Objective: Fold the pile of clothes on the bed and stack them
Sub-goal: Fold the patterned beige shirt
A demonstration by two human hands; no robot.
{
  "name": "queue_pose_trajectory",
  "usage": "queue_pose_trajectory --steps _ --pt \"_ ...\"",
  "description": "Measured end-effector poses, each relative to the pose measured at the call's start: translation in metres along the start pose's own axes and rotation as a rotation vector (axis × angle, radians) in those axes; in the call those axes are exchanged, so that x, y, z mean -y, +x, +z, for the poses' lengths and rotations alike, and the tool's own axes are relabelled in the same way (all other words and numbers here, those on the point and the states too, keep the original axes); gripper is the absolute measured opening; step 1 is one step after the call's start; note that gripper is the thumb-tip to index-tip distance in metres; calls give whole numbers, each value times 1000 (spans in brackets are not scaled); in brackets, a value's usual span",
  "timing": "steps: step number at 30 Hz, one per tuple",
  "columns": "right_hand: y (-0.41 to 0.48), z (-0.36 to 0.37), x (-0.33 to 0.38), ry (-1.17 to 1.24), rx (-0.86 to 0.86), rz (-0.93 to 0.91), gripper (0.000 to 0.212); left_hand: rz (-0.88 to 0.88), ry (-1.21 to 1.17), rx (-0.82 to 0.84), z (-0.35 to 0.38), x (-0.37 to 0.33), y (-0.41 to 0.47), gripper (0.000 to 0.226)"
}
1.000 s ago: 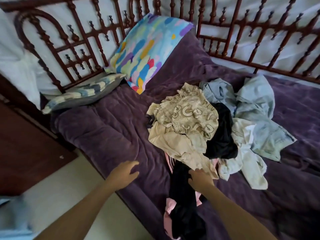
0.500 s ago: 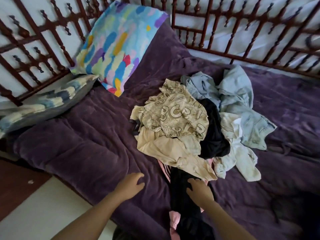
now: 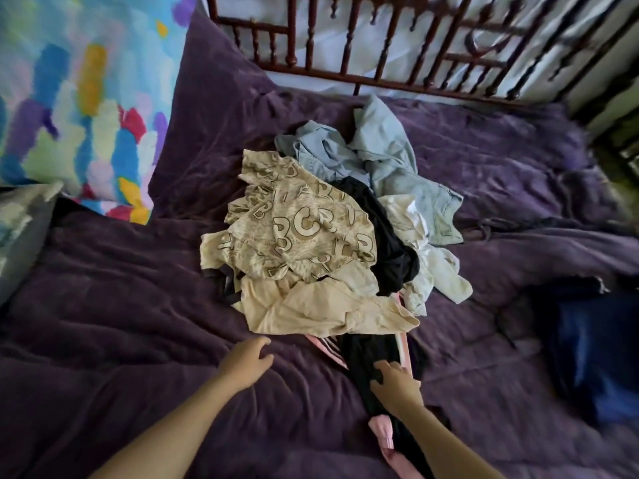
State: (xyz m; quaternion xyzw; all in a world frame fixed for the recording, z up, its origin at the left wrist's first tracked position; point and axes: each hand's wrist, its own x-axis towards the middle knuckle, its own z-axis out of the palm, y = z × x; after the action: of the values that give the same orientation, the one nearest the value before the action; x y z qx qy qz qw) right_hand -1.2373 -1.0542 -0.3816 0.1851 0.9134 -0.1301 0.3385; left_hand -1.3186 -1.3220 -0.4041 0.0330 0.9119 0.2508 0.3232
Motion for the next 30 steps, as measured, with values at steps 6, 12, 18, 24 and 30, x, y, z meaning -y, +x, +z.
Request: queue_pose_trajectory --steps 6,12,18,24,30 --pt "19 -10 28 22 36 29 49 51 26 13 -8 3 15 42" --pt "71 -38 81 48 5 -112 52 26 53 27 -26 10 49 33" --pt "118 -60 103 -14 -98 -188 69 103 128 -25 -32 -12 99 51" --pt "138 -48 103 -60 59 -266 83 54 91 139 -3 -32 125 86" --pt "128 -49 96 -34 -78 -283 48 -8 31 154 13 -38 117 64"
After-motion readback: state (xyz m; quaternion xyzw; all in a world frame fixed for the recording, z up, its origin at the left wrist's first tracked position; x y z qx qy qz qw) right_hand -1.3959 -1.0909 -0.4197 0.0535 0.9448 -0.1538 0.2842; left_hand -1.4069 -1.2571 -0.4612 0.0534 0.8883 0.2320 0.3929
